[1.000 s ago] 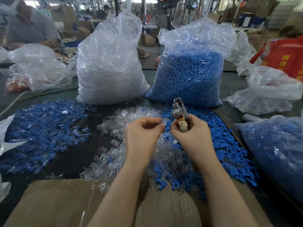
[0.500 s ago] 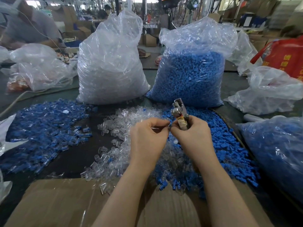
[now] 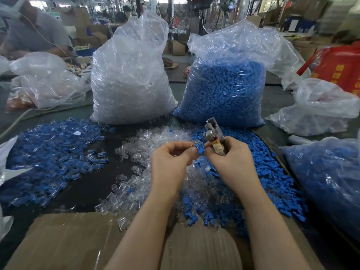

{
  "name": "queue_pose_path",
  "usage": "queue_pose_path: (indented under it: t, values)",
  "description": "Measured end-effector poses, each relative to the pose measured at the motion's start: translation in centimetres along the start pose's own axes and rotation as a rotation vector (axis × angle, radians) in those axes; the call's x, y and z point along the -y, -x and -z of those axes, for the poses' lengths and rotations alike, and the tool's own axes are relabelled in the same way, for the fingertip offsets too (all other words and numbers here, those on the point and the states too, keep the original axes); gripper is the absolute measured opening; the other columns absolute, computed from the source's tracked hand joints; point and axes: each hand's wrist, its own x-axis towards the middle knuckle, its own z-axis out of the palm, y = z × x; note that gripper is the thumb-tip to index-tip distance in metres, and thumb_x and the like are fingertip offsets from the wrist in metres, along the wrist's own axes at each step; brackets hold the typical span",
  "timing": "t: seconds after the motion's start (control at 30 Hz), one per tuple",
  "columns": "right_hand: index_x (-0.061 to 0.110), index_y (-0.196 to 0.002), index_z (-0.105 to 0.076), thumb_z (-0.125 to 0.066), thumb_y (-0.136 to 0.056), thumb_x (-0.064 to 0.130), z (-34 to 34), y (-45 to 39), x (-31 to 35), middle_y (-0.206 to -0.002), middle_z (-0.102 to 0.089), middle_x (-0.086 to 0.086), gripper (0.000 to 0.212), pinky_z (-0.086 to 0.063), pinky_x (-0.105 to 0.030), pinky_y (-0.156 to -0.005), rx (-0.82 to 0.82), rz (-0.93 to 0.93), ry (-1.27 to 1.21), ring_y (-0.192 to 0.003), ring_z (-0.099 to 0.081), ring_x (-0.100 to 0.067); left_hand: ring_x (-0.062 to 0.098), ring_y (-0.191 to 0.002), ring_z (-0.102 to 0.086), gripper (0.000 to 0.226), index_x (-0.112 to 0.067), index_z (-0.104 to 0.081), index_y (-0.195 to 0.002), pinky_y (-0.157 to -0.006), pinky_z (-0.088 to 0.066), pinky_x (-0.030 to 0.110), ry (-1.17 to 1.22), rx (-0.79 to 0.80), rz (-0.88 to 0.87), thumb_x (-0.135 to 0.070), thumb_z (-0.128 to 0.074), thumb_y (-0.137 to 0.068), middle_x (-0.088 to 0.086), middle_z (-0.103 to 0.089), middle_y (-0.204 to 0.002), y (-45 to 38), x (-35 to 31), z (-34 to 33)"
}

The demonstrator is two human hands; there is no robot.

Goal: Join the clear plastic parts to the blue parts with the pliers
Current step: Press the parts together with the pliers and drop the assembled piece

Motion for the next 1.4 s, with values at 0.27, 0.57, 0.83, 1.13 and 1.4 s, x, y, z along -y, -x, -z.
queue_pose_path:
  t: [0.27, 0.57, 0.83, 1.13, 1.4]
  values:
    - [0.016, -0.083, -0.065, -0.068, -0.085, 0.03, 1.1, 0.1, -0.4, -0.071, -0.065, -0.001, 0.014, -0.047, -0.04, -0.061, 0.18, 0.015, 0.108, -0.065, -0.056, -0.022, 0.012, -0.07, -0.073, 0.012, -0.009, -0.07, -0.086, -0.063, -0.055, 0.018, 0.231, 0.002, 0.045, 0.003, -0.071, -0.083, 0.003, -0.074, -0.071, -0.3, -0.2, 0.4]
    - [0.024, -0.08, -0.059, -0.067, -0.086, 0.026, 0.6, 0.5, 0.0, -0.065, -0.059, 0.004, 0.01, -0.04, -0.034, -0.056, 0.304, 0.115, 0.113, -0.055, -0.047, -0.007, 0.012, -0.069, -0.071, 0.014, -0.009, -0.071, -0.085, -0.066, -0.055, 0.02, 0.228, 0.035, -0.02, 0.004, -0.071, -0.082, 0.002, -0.074, -0.073, -0.3, -0.2, 0.7]
    - [0.021, -0.086, -0.06, -0.063, -0.088, 0.019, 0.6, 0.5, 0.0, -0.07, -0.06, 0.001, 0.004, -0.044, -0.041, -0.06, 0.329, 0.161, 0.139, -0.062, -0.052, -0.016, 0.009, -0.069, -0.069, 0.013, -0.008, -0.071, -0.086, -0.064, -0.053, 0.018, 0.213, 0.088, -0.052, 0.005, -0.07, -0.082, 0.0, -0.073, -0.072, -0.5, -0.2, 1.0]
    - [0.02, -0.087, -0.06, -0.058, -0.085, 0.015, 0.3, 0.6, 0.0, -0.07, -0.059, 0.003, 0.005, -0.042, -0.036, -0.058, 0.304, 0.182, 0.213, -0.062, -0.051, -0.017, 0.009, -0.07, -0.068, 0.012, -0.01, -0.071, -0.083, -0.065, -0.053, 0.018, 0.209, 0.085, -0.062, 0.001, -0.071, -0.08, 0.0, -0.073, -0.074, -0.4, -0.4, 1.0]
    - [0.025, -0.086, -0.059, -0.059, -0.087, 0.027, 0.6, 0.0, -0.9, -0.067, -0.061, 0.006, 0.002, -0.038, -0.032, -0.051, 0.171, 0.133, 0.287, -0.06, -0.054, -0.013, 0.012, -0.075, -0.073, 0.013, -0.013, -0.071, -0.089, -0.068, -0.058, 0.019, 0.17, -0.101, 0.027, -0.002, -0.071, -0.081, 0.003, -0.077, -0.082, -1.9, -1.0, 4.8]
